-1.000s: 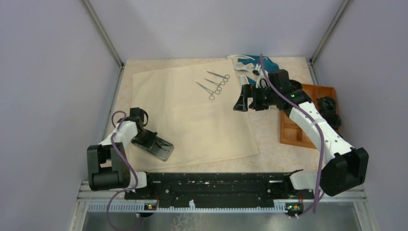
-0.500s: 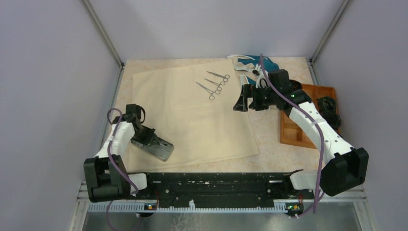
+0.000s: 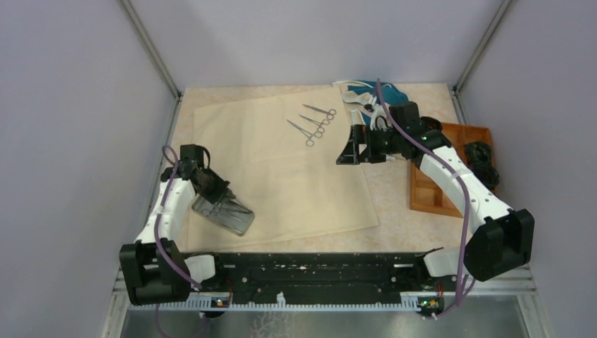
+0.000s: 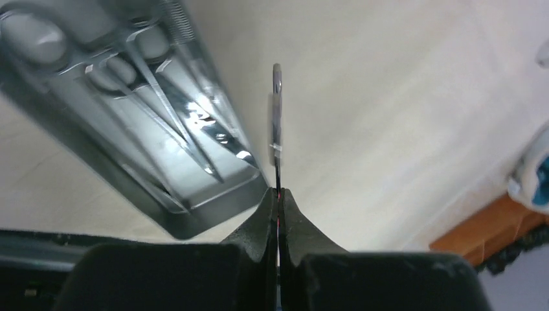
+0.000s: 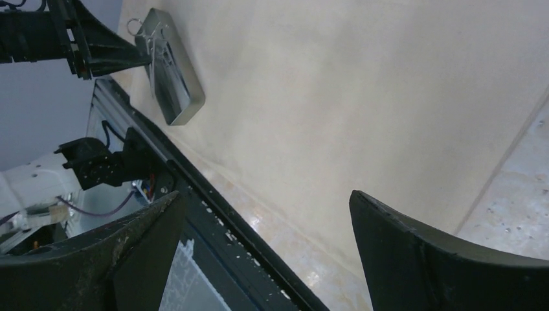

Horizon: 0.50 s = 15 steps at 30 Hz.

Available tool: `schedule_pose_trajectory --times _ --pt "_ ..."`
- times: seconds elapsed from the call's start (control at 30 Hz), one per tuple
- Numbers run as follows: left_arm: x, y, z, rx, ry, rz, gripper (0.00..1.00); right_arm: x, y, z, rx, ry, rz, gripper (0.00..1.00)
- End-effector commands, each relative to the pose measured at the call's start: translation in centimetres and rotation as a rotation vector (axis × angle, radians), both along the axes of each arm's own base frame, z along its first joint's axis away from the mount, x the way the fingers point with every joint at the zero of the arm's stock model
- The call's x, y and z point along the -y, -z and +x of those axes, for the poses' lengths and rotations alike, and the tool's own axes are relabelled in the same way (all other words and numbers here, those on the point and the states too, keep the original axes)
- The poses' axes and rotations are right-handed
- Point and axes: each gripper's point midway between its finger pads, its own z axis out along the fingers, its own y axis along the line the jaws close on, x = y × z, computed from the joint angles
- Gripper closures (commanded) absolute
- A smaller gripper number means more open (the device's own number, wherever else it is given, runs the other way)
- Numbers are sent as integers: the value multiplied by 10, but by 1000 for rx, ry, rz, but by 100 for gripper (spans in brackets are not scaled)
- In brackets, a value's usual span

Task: Open and lay out the surgical kit
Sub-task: Pick up the medical item from the container.

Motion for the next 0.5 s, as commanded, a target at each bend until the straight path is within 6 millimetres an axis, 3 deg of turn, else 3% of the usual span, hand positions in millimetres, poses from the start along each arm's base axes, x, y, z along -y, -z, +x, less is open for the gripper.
schedule_pose_trajectory --times 0.0,0.07,0.13,0.2,0.33,0.47 --pt "31 -72 34 428 377 24 100 -24 -3 -9 -74 -103 137 5" --pt "37 -85 31 517 463 83 100 -29 1 -11 -117 -124 163 6" --pt "22 -79 19 473 417 175 100 -32 4 -11 -141 -133 170 6" --pt "20 -79 12 478 401 185 100 -34 5 -9 -142 -142 159 7" --pt "40 -90 12 601 470 105 100 -39 3 -6 -144 -152 171 7" --pt "81 -104 5 737 638 -101 100 -63 2 -11 -139 -261 258 7"
